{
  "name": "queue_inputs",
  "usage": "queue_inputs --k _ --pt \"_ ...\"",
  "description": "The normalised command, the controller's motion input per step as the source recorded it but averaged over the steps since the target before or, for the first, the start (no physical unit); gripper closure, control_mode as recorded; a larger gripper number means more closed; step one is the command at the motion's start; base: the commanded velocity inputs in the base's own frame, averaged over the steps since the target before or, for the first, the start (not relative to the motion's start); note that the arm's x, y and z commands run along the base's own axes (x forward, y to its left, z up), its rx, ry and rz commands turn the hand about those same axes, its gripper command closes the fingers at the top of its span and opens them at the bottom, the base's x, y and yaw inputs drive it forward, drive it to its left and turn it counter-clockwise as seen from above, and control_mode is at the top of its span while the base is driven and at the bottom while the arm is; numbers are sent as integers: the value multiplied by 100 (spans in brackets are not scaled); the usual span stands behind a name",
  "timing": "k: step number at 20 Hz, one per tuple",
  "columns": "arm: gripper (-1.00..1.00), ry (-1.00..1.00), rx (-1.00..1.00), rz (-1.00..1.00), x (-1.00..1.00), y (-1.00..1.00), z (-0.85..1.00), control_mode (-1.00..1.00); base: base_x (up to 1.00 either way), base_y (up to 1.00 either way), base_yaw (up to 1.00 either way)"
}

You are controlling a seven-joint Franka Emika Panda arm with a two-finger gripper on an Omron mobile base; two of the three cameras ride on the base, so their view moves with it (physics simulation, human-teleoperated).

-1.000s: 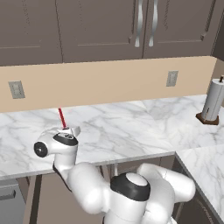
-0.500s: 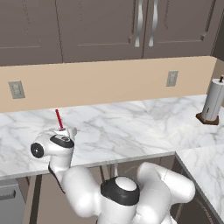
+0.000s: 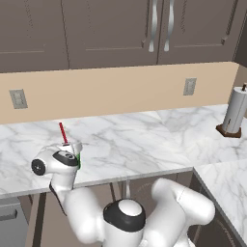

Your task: Pick up the straw from the left drawer and put it inside the smoothie cup.

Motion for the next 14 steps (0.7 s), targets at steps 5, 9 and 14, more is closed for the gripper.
queue_inputs --k 5,9,14 --pt "100 -1 0 0 -14 -5 -1 -100 0 0 0" --pt "100 -3 0 0 -20 -24 0 -100 0 0 0" --pt "100 -1 0 0 0 -17 -4 -100 0 0 0"
